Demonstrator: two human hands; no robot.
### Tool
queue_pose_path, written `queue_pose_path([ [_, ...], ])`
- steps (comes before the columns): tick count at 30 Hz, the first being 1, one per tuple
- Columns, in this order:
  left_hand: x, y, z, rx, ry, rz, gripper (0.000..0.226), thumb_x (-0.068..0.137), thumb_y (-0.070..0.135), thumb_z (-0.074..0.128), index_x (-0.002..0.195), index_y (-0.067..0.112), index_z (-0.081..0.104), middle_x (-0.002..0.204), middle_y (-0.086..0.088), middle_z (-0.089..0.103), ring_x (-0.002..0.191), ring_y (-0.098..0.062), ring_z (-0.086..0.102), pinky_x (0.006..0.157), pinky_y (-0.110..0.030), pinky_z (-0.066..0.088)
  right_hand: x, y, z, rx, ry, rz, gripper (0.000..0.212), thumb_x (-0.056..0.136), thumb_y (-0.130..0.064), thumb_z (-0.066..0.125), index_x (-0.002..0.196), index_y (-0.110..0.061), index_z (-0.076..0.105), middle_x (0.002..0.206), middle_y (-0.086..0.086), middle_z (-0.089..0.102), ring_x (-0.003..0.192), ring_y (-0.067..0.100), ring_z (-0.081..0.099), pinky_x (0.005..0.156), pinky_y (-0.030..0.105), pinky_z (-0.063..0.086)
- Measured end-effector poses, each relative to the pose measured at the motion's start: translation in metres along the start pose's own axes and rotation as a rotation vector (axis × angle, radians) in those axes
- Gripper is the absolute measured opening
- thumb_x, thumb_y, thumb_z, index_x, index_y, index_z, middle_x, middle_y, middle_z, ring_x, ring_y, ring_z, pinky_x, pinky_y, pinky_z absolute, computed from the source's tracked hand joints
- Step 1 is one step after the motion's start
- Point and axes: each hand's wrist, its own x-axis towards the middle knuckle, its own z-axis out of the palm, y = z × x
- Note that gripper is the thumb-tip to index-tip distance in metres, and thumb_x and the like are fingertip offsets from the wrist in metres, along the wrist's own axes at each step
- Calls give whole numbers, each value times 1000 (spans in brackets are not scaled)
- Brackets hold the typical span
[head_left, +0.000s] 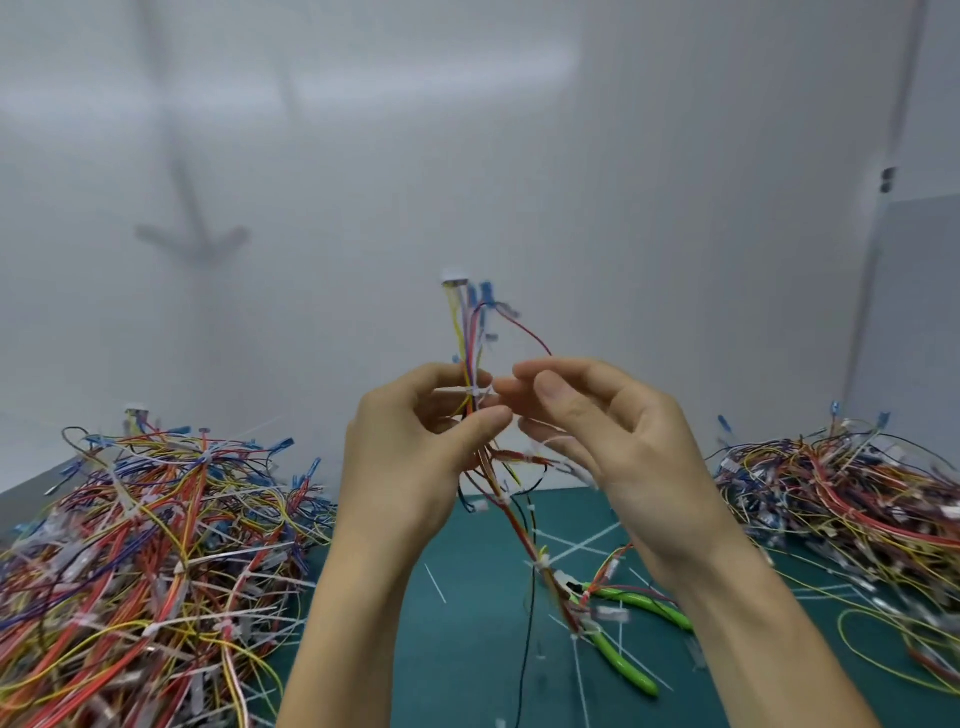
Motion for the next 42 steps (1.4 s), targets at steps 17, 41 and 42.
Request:
queue_pose_path([
  [17,1,1,-6,-258,52,-19,18,81,10,78,97,16,72,86,2,78,74,-13,73,63,-23,59,5,17,-11,-403,-30,89,10,88,-21,74,94,-26,80,90,-17,77,89,-3,70,73,6,48],
  [41,-1,3,-8,-152,-171,173,39,87,-2,67,117,23,65,106,10,75,102,-8,69,82,-24,57,5,11,-8,-253,89,238,22,94,-19,65,76,-17,77,79,-1,76,86,14,71,85,31,53],
  [42,-1,3,-8,-146,-182,178,40,87,-3,67,117,23,65,106,10,75,102,-8,68,81,-23,57,5,11,-8,-254,85,245,22,94,-19,64,76,-16,77,79,-1,76,84,11,71,83,30,52],
])
